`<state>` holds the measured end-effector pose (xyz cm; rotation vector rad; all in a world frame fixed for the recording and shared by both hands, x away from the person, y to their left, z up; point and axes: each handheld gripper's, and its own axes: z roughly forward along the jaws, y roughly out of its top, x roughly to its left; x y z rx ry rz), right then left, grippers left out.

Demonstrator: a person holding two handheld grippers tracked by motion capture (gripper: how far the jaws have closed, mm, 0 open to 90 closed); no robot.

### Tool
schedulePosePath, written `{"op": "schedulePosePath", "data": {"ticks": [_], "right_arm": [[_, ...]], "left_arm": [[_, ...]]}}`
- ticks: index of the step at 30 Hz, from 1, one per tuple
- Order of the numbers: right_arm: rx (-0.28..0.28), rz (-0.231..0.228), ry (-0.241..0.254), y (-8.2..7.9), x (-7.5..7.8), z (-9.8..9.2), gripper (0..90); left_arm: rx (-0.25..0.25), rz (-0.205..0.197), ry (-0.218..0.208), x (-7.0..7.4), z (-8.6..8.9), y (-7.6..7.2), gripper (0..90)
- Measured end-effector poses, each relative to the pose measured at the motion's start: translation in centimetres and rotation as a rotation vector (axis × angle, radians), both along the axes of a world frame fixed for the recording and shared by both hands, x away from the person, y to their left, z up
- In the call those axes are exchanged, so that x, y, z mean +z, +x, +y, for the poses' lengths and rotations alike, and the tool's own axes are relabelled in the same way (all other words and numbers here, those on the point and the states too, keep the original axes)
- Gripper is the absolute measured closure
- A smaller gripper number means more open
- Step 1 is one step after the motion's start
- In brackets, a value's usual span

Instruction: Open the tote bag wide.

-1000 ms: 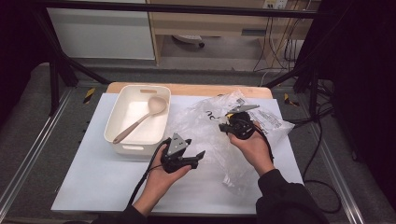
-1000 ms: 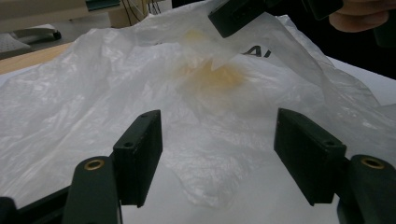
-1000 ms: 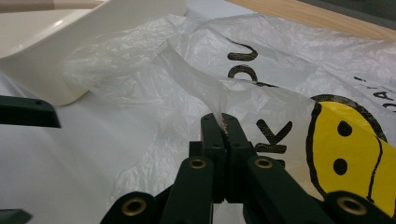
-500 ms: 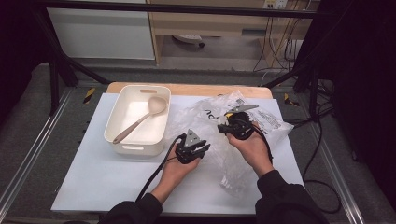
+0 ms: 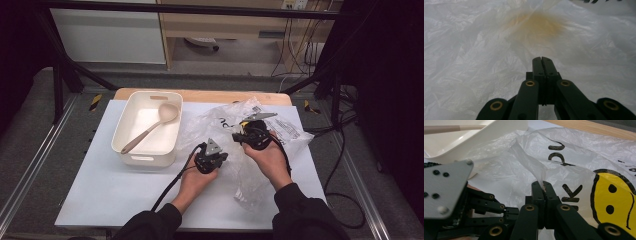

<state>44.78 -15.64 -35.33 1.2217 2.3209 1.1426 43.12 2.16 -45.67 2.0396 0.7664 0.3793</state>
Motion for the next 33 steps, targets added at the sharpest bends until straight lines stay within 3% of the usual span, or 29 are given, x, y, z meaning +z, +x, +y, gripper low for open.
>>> {"op": "schedulePosePath", "data": {"ticks": [2, 13, 27, 33], "right_arm": [[-0.001, 0.003, 0.003, 0.0, 0.0, 0.0, 90.0], [-0.036, -0.007, 0.035, 1.0, 0.9, -0.5, 90.0], [-0.115, -0.008, 0.105, 3.6, 2.2, -1.3, 90.0], [-0.124, -0.021, 0.116, 4.2, 3.1, -1.1, 90.0]], "left_arm": [[-0.010, 0.007, 0.001, 0.0, -0.1, 0.1, 90.0], [-0.024, 0.043, 0.098, -0.3, -1.0, 0.4, 90.0], [-0.025, 0.050, 0.102, -0.3, -1.1, 0.4, 90.0], [-0.023, 0.042, 0.106, -0.3, -1.2, 0.4, 90.0]]}}
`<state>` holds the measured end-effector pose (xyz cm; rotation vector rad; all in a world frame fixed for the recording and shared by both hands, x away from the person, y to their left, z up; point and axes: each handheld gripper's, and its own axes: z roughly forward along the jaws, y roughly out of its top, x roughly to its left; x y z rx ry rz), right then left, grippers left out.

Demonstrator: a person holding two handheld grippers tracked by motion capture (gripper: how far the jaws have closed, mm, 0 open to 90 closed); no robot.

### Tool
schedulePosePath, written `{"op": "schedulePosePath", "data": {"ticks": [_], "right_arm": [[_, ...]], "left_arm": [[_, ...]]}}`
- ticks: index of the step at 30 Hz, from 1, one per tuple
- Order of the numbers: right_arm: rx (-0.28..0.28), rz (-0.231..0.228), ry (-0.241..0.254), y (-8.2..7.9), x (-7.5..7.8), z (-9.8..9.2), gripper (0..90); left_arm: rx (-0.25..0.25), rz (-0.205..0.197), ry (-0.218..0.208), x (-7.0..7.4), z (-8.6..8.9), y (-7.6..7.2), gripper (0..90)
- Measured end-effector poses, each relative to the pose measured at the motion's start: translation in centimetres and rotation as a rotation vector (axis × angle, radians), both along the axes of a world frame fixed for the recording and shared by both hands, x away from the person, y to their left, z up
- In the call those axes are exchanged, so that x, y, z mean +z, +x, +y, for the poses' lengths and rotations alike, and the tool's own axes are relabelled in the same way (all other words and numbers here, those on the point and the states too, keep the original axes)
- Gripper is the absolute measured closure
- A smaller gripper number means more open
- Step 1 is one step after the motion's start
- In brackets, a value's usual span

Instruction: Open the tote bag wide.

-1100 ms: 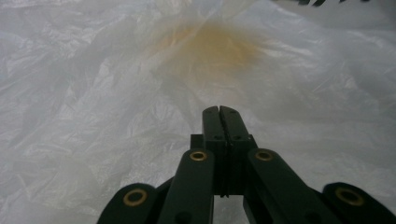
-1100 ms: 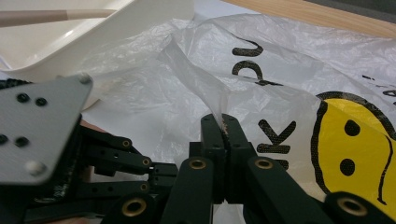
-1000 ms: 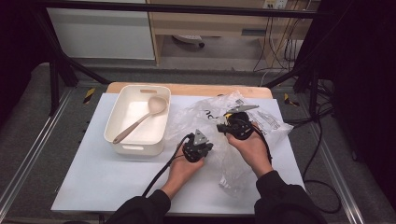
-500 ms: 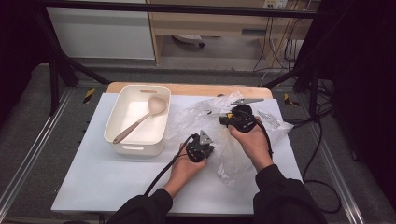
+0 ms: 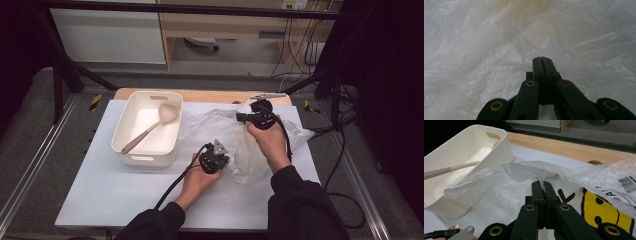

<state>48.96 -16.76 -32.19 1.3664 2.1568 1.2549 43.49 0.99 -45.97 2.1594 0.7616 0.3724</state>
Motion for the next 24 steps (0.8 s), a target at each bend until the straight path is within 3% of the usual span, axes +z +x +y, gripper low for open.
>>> {"op": "schedulePosePath", "data": {"ticks": [11, 24], "right_arm": [[-0.005, -0.036, -0.004, 0.3, 2.5, 0.1, 90.0], [-0.028, -0.040, 0.002, 1.3, 3.4, -0.5, 90.0]], "left_arm": [[0.004, -0.007, 0.003, 0.0, 0.0, 0.0, 90.0], [0.002, -0.007, 0.005, 0.0, -0.1, -0.1, 90.0]]}}
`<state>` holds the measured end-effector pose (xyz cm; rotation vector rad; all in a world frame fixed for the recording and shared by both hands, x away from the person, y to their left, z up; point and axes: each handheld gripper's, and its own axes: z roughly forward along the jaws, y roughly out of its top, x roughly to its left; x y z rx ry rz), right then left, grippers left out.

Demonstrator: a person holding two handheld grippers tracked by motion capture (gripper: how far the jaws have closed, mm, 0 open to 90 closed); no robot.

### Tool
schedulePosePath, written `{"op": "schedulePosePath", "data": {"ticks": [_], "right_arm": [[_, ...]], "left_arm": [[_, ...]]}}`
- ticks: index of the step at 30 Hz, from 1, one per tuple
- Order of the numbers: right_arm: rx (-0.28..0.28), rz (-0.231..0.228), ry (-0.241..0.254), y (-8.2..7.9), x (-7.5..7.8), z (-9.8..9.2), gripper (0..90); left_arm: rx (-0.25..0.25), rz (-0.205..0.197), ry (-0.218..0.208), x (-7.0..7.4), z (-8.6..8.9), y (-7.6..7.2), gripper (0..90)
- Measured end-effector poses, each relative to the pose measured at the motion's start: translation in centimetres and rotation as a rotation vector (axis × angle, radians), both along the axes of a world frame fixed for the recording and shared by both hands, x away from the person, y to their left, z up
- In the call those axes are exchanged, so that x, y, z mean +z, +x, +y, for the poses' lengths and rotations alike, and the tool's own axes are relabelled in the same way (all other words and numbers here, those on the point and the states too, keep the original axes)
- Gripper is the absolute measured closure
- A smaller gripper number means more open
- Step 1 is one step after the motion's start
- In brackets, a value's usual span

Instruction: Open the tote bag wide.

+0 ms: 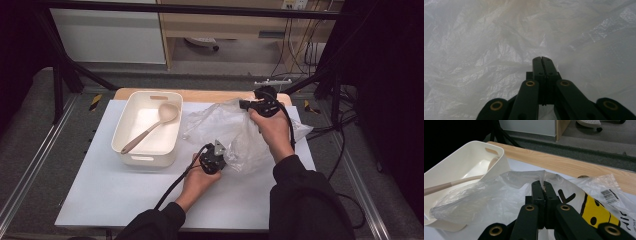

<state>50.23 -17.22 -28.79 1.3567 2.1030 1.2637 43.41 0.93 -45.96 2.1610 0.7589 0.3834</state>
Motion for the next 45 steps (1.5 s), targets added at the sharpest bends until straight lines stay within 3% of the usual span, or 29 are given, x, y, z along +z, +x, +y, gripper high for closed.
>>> {"op": "schedulePosePath", "data": {"ticks": [11, 18, 32, 35, 39, 45], "right_arm": [[-0.008, -0.001, -0.004, 0.4, 0.4, -0.1, 90.0], [-0.015, -0.001, 0.020, 1.0, 0.6, -0.1, 90.0], [0.011, 0.017, -0.010, 0.9, -0.2, 1.0, 90.0], [0.012, 0.018, -0.009, 0.7, -0.3, 0.9, 90.0], [0.016, 0.027, -0.009, 0.5, -0.7, 0.9, 90.0], [0.025, 0.033, -0.010, 0.1, -1.1, 0.9, 90.0]], "left_arm": [[-0.002, 0.005, -0.001, 0.0, 0.0, 0.1, 90.0], [-0.005, 0.014, -0.003, 0.0, 0.1, 0.1, 90.0], [-0.006, 0.002, 0.004, 0.1, 0.2, -0.2, 90.0], [0.002, 0.005, -0.031, 1.0, 0.9, -0.5, 90.0], [-0.015, -0.019, -0.041, 2.9, 2.4, -1.3, 90.0], [-0.043, -0.018, -0.085, 5.7, 4.8, -3.2, 90.0]]}}
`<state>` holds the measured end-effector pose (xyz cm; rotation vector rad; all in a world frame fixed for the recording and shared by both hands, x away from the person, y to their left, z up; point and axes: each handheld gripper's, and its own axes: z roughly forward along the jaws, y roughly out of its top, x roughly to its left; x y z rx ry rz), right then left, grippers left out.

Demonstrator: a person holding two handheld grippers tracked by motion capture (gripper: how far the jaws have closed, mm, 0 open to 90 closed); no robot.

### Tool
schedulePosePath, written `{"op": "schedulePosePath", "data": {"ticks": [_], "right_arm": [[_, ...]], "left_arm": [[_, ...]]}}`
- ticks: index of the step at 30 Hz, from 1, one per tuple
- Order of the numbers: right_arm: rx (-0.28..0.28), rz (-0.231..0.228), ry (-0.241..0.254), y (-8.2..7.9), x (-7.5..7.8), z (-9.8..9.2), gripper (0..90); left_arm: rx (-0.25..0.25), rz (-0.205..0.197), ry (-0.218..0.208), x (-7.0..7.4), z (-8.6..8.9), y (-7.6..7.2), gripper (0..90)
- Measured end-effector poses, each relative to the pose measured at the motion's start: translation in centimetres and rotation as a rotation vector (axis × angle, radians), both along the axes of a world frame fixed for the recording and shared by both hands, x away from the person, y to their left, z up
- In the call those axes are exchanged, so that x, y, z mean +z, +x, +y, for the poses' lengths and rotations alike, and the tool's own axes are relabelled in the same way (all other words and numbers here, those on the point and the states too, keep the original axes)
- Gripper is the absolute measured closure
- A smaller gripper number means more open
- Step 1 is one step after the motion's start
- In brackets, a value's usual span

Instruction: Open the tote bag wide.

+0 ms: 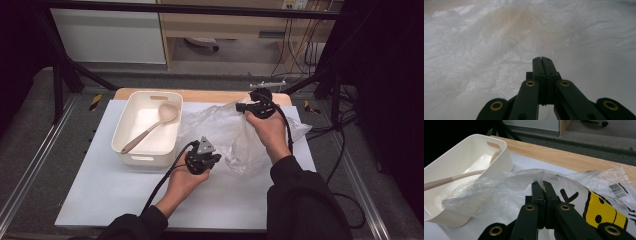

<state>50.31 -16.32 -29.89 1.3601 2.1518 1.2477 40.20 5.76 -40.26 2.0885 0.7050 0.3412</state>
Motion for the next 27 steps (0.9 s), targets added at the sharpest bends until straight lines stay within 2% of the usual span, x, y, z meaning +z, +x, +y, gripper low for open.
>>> {"op": "schedulePosePath", "data": {"ticks": [4, 6, 9, 14, 17, 19, 24, 27], "right_arm": [[0.007, 0.006, 0.001, -0.2, -0.4, 0.1, 90.0], [0.012, 0.010, -0.001, -0.3, -0.5, 0.3, 90.0], [0.021, 0.006, -0.008, -0.4, -0.6, 0.5, 90.0], [0.023, 0.007, -0.009, -0.6, -0.5, 0.6, 90.0], [0.029, 0.009, -0.013, -0.7, -0.6, 0.7, 90.0], [0.032, 0.011, -0.017, -0.9, -0.7, 0.7, 90.0], [0.047, 0.014, -0.023, -1.4, -0.9, 0.6, 90.0], [0.049, 0.017, -0.021, -1.5, -1.1, 0.5, 90.0]], "left_arm": [[-0.013, -0.011, -0.034, 1.8, 1.7, -1.2, 90.0], [-0.006, -0.022, -0.045, 2.5, 2.6, -1.6, 90.0], [0.011, -0.015, -0.081, 3.4, 4.1, -1.9, 89.8], [0.057, -0.061, -0.066, 4.3, 5.5, -2.1, 75.3], [0.089, -0.047, -0.088, 4.6, 6.6, -1.8, 65.3], [0.122, -0.045, -0.083, 4.8, 7.3, -1.6, 54.5], [0.129, -0.030, -0.074, 5.3, 8.4, -1.2, 39.2], [0.130, -0.023, -0.089, 5.6, 9.0, -1.2, 31.7]]}}
